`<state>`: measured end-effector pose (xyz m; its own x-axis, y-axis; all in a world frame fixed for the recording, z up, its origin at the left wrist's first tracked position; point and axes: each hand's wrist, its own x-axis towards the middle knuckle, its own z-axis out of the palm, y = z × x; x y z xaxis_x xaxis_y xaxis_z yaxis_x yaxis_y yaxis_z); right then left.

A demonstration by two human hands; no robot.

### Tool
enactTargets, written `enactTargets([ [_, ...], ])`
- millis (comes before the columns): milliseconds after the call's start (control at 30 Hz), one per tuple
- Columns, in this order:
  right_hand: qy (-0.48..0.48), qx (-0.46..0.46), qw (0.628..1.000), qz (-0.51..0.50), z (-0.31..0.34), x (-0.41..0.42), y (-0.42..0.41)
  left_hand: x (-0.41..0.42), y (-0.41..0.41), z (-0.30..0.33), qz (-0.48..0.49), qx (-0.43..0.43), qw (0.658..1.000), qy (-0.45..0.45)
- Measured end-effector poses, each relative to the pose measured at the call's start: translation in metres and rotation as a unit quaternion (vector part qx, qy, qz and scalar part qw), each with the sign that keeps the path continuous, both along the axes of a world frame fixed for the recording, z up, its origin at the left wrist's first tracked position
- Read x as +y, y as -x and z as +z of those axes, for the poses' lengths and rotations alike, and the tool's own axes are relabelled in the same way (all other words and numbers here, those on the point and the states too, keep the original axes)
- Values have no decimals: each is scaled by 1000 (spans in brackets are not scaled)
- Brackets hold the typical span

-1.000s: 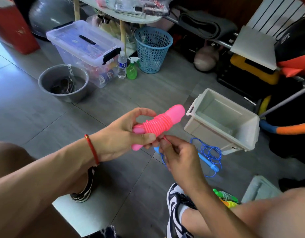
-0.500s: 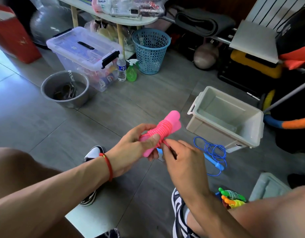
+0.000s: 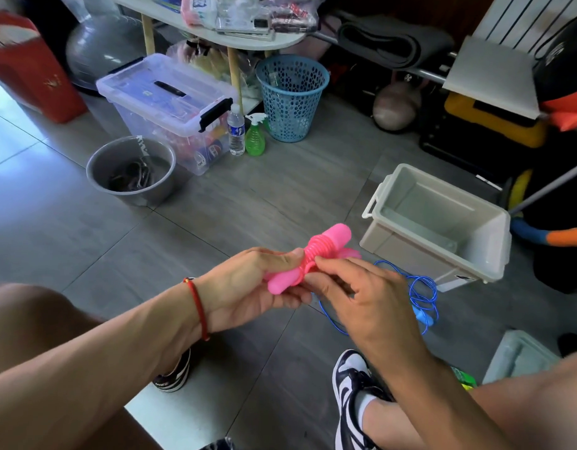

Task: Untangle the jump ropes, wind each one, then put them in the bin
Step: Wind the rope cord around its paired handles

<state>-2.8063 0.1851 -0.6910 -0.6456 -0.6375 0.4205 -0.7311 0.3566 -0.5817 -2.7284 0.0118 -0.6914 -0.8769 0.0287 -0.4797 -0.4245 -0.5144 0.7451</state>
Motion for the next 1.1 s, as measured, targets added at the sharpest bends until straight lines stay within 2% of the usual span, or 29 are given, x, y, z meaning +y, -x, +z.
enactTargets([
  [100,31,-41,999,15,6,-3,4,-8,0,2,-45,0,999,7],
  [167,27,-38,998,48,12,-5,10,-16,0,6,-73,-7,997,12],
  [300,-87,20,989,114,22,-8,21,-27,-2,17,-140,-17,989,32],
  [400,-133,-64,975,164,19,-10,22,-28,0,22,-144,-22,987,63],
  [500,-52,-131,984,109,7,-12,19,-26,4,25,-89,-29,994,55],
  [567,30,-215,975,43,2,-16,18,-22,7,27,-48,-15,996,79],
  [600,68,-251,965,21,0,-19,18,-19,8,24,-31,2,988,148],
  [667,142,-315,938,5,-2,-26,14,-8,7,17,-13,64,937,343],
  [700,180,-352,919,1,-1,-30,10,-1,6,14,0,107,914,390],
  [733,211,-381,900,-5,1,-35,7,5,5,11,15,142,915,377],
  [767,238,-405,883,-9,2,-38,3,11,5,10,34,164,930,328],
  [833,262,-430,863,-21,4,-43,-3,15,5,10,65,183,939,283],
  [900,240,-422,874,-33,8,-42,-3,13,6,10,76,186,924,325],
  [1000,144,-350,925,-38,17,-35,9,6,6,13,77,169,910,370],
  [1067,108,-295,948,-44,26,-32,18,1,6,17,74,167,908,377],
  [1100,109,-296,948,-43,30,-32,21,-2,6,19,73,165,911,370],
])
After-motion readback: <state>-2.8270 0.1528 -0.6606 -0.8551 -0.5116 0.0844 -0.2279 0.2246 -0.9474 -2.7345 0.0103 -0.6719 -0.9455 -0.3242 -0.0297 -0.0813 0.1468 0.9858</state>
